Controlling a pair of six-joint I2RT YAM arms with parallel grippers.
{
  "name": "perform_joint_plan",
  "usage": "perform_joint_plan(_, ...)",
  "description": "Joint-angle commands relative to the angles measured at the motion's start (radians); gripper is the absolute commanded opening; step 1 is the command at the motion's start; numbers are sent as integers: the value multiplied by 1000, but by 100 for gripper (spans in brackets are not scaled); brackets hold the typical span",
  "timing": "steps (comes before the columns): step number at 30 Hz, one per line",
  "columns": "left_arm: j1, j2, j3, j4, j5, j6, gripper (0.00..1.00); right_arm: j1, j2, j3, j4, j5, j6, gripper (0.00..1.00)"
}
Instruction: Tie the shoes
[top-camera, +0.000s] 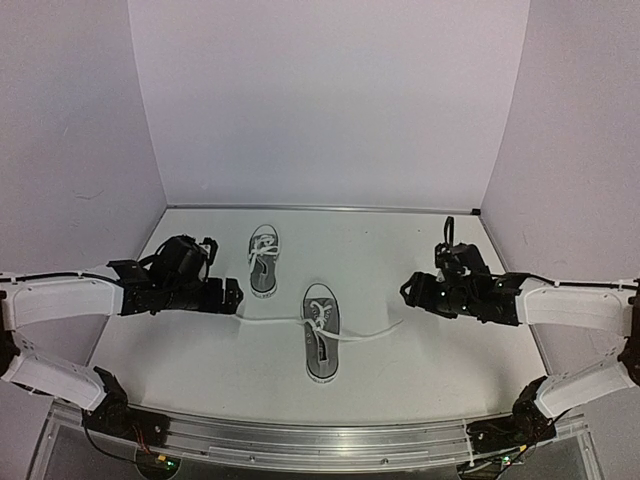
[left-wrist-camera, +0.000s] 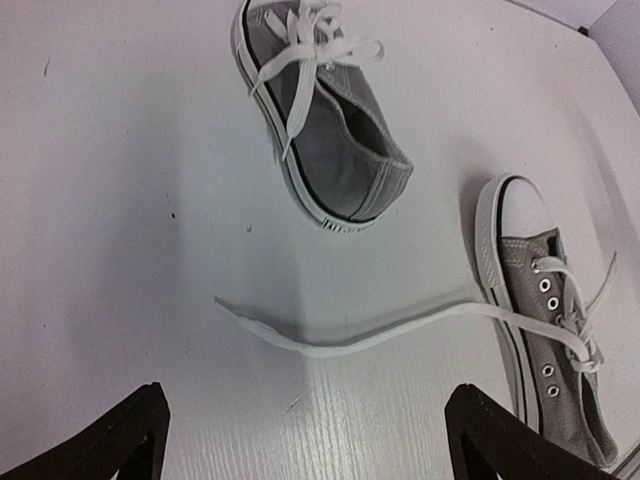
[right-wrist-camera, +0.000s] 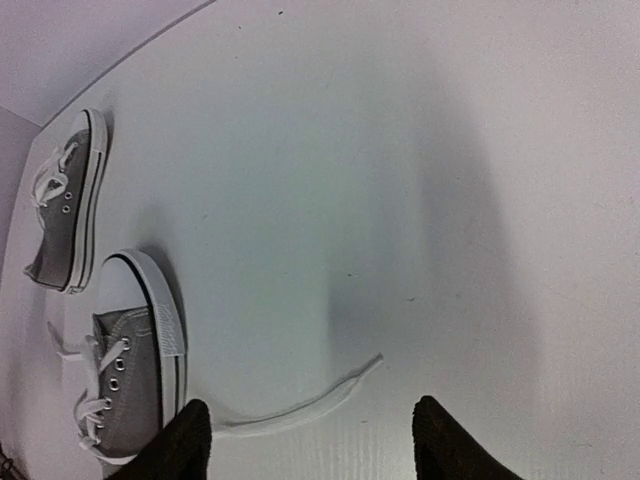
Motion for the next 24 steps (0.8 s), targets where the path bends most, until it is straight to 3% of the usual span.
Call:
perform_joint_plan(1, 0, -72, 91, -26, -101, 59, 99, -2, -88, 69, -11, -15, -198, 77)
perform_joint_plan(4, 1, -125, 47, 56, -63, 122, 100, -1, -175, 55, 50, -26, -289, 97)
perform_joint_plan(5, 1, -147, 19, 109, -23, 159, 100, -1, -201, 50, 71, -36, -316, 98)
perform_joint_plan(7, 1, -172, -30, 205, 52, 194, 99, -2, -227, 59, 104, -84, -361, 98)
perform_joint_plan(12, -4, -71, 5, 232, 324, 310, 100, -3, -260, 63, 136, -177, -408, 98)
perform_joint_plan(17, -91, 139, 91, 178, 303, 563, 99, -2, -212, 96, 144, -277, -428, 98)
perform_joint_plan(24, -101, 357, 251, 82, 347, 806, 95, -3, -116, 123, 118, -302, -391, 98)
